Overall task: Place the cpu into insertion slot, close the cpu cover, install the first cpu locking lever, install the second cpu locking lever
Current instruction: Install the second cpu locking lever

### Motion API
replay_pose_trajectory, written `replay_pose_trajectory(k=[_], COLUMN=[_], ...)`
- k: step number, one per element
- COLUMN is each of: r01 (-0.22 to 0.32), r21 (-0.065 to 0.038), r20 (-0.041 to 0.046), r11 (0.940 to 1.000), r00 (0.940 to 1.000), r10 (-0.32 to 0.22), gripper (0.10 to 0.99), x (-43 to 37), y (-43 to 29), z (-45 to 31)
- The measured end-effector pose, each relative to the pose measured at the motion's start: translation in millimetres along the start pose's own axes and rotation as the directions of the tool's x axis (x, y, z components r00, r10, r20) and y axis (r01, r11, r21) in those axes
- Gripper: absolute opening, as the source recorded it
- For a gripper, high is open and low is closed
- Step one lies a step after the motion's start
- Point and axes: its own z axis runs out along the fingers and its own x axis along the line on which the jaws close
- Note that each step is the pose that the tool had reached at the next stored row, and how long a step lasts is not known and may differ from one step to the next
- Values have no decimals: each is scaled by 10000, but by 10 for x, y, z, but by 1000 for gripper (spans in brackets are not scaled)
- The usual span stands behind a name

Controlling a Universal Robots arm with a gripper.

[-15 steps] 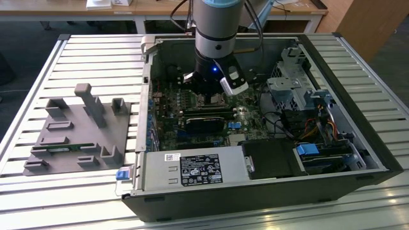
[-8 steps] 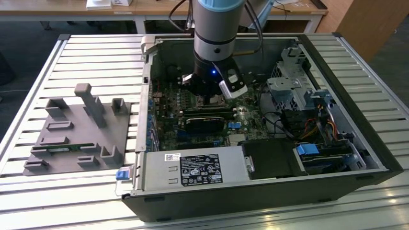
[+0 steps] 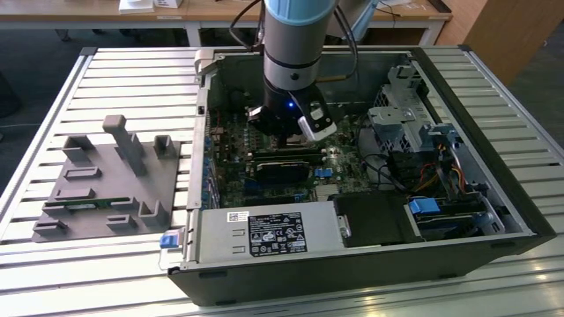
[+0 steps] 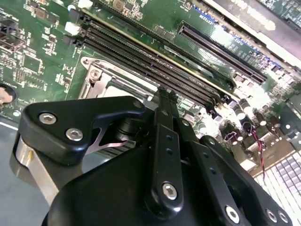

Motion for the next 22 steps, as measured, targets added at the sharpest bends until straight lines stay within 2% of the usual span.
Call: replay_pose_trajectory(k=[2,9,12,15,17,22], r01=[0,-1,0,0,0,1], r21=[-51,-476,-582,-755,-792,-805], r20=[-4,-13,-17,-21,-21,-24], r11=[10000,9989,9983,9971,9969,9968], r00=[10000,10000,10000,10000,10000,10000], r10=[0,0,-1,-1,-2,-3], gripper=[106,106,106,106,106,106], x=[3,40,71,77,77,77], y=[-12,-118,-131,-140,-145,-158], z=[7,-5,-3,25,60,147])
